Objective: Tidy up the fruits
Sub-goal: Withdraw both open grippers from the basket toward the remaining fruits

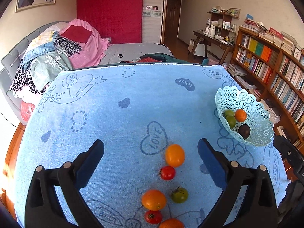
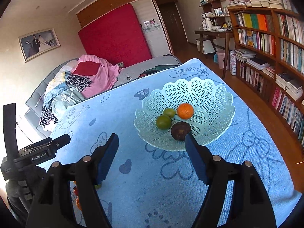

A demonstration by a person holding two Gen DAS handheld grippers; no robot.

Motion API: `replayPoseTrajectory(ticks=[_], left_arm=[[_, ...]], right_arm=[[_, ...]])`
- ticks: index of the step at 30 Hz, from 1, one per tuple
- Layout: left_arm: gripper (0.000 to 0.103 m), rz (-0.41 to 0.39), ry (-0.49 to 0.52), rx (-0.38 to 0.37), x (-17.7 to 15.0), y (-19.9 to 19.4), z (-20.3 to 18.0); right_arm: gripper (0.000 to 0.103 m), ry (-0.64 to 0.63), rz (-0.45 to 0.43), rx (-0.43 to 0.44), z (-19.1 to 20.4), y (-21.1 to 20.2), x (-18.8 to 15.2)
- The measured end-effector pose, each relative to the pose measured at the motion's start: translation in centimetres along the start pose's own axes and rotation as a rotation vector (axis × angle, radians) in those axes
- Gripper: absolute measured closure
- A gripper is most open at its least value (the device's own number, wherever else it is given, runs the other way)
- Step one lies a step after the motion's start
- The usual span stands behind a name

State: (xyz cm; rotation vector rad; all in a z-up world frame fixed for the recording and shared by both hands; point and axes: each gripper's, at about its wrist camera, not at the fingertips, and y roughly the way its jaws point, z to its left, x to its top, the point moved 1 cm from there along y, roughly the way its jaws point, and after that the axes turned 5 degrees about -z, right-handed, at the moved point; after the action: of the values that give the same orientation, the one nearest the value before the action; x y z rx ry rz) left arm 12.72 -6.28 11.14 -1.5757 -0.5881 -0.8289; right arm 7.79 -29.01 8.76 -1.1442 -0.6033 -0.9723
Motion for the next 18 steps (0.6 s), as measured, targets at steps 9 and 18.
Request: replayPoseTrajectory(ticks=[9, 18], left_arm=[[0.005, 0.039, 0.006, 0.015, -2.3, 0.1, 2.0], [0.005, 0.129, 0.04, -0.002, -6.3, 1.5, 2.5]], right_arm=[[0.029, -0.019, 0.057, 0.031, 1.7, 1.2, -1.7], [0.029, -0.035, 0.11, 0.041, 2.9, 2.5, -3.3]])
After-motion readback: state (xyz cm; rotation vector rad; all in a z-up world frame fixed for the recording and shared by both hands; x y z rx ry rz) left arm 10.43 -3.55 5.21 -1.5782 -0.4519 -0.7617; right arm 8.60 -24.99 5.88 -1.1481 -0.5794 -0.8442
